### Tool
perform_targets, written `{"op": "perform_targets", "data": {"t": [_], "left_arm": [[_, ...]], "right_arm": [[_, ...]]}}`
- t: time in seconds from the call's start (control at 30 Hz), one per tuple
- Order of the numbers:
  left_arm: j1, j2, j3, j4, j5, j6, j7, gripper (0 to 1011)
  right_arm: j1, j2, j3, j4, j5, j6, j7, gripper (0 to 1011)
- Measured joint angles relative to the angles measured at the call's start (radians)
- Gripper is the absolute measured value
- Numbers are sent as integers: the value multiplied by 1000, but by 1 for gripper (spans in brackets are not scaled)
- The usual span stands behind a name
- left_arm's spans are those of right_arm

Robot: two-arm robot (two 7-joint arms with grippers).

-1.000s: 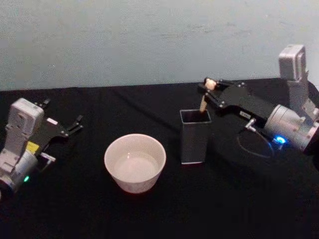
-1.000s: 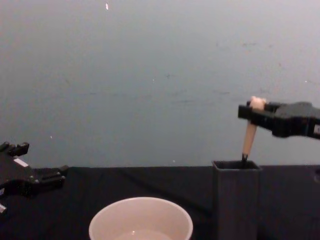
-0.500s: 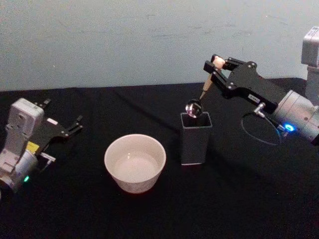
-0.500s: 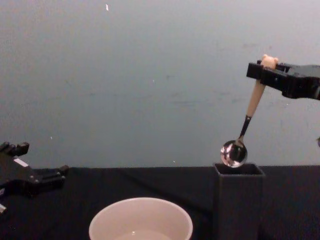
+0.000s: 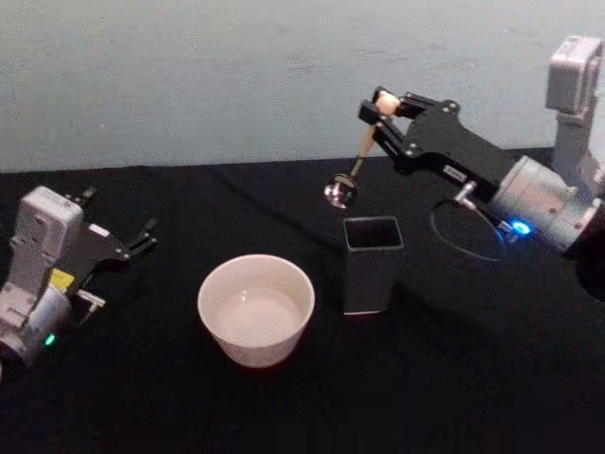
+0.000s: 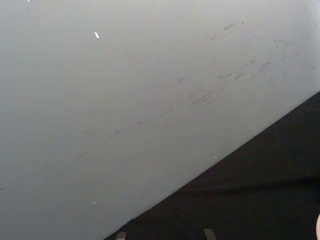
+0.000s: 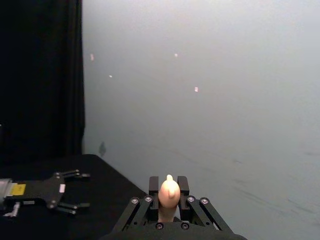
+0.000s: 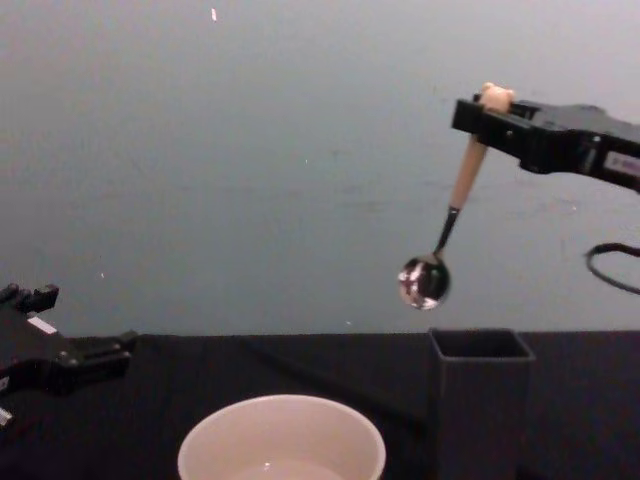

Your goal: Pick up the stirring spoon with one hand, stir inside the cup, then place it back in its original position.

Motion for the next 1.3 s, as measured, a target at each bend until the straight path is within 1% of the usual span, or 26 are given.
{"op": "perform_targets", "data": {"t": [0.1,0.3,0.4,0.53,0.57,0.7,0.73,0.77,0.93,1.03,1.13,1.3], "left_arm": [[0,0,0,0,0,0,0,1001],[0,0,0,0,0,0,0,1001],[0,0,0,0,0,0,0,1001],[0,0,0,0,0,0,0,1001],[0,0,0,0,0,0,0,1001],[0,0,0,0,0,0,0,1001],[0,0,0,0,0,0,0,1001],[0,0,0,0,0,0,0,1001],[0,0,0,0,0,0,0,1001],[0,0,0,0,0,0,0,1001],[0,0,0,0,0,0,0,1001],[0,0,0,0,0,0,0,1001]], "right_arm": [[27,-20,-24,27,-6,-8,21,214],[63,-51,-66,70,-20,-19,52,214],[84,-69,-102,100,-38,-28,77,214],[95,-80,-129,120,-51,-42,100,214],[99,-85,-142,128,-58,-50,111,214],[108,-95,-172,148,-73,-69,136,214],[108,-95,-172,148,-73,-69,136,214],[109,-97,-179,152,-76,-71,141,214],[110,-101,-197,162,-80,-77,155,214],[110,-103,-213,175,-99,-92,158,214],[112,-106,-221,191,-111,-104,160,214],[119,-124,-236,238,-137,-140,166,214]]}}
